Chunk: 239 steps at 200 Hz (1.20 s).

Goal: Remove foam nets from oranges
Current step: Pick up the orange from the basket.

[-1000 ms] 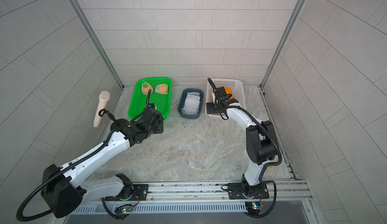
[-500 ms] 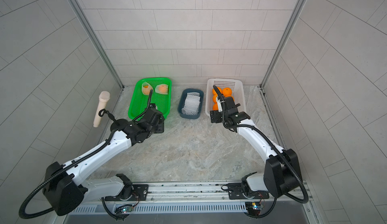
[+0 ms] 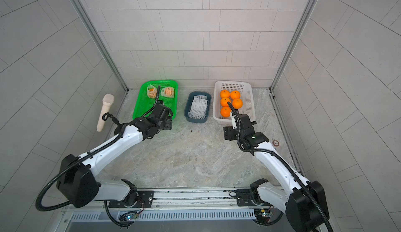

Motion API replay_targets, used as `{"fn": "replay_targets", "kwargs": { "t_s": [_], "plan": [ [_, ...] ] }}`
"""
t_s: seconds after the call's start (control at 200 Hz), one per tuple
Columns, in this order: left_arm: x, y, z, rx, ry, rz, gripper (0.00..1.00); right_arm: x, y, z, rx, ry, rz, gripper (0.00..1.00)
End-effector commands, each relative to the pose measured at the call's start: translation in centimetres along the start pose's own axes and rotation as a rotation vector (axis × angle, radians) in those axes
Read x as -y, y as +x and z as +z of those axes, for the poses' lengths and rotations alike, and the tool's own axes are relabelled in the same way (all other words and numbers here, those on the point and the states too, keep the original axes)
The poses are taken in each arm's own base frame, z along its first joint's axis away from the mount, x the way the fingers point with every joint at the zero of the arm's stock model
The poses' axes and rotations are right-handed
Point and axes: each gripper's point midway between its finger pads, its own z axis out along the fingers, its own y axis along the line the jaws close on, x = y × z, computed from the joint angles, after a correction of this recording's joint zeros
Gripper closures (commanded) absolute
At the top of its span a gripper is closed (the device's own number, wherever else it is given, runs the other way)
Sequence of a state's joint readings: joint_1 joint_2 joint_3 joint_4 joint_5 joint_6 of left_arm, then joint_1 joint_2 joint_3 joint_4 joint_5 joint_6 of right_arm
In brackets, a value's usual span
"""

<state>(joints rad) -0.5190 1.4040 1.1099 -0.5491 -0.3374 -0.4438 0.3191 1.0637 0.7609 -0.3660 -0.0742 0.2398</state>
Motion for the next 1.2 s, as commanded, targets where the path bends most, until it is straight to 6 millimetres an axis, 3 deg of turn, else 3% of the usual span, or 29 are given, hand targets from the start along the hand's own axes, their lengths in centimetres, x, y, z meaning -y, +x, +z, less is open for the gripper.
{"fn": "replay_targets", "kwargs": {
  "t_s": [0.0, 0.48, 0.761, 1.046, 1.191],
  "plan": [
    [-0.6, -1.9, 0.3, 0.021, -0.018, -0.015, 0.27, 0.3, -0.9, -0.9, 0.054, 0.016, -0.012, 0.14],
    [-4.7, -6.4, 2.2, 0.041, -0.071, -0.079, 0.21, 0.5, -0.9, -0.8, 0.060, 0.032, -0.009, 0.14],
    [-5.6, -8.3, 3.8, 0.042, -0.075, -0.099, 0.20, 0.6, -0.9, -0.7, 0.060, 0.037, -0.010, 0.14],
    [-7.1, -10.7, 6.6, 0.042, -0.103, -0.132, 0.17, 0.9, -0.8, -0.8, 0.064, 0.050, -0.006, 0.14],
    [-8.1, -11.8, 9.0, 0.033, -0.117, -0.176, 0.16, 1.0, -0.6, -0.6, 0.054, 0.055, -0.006, 0.14]
  ]
}}
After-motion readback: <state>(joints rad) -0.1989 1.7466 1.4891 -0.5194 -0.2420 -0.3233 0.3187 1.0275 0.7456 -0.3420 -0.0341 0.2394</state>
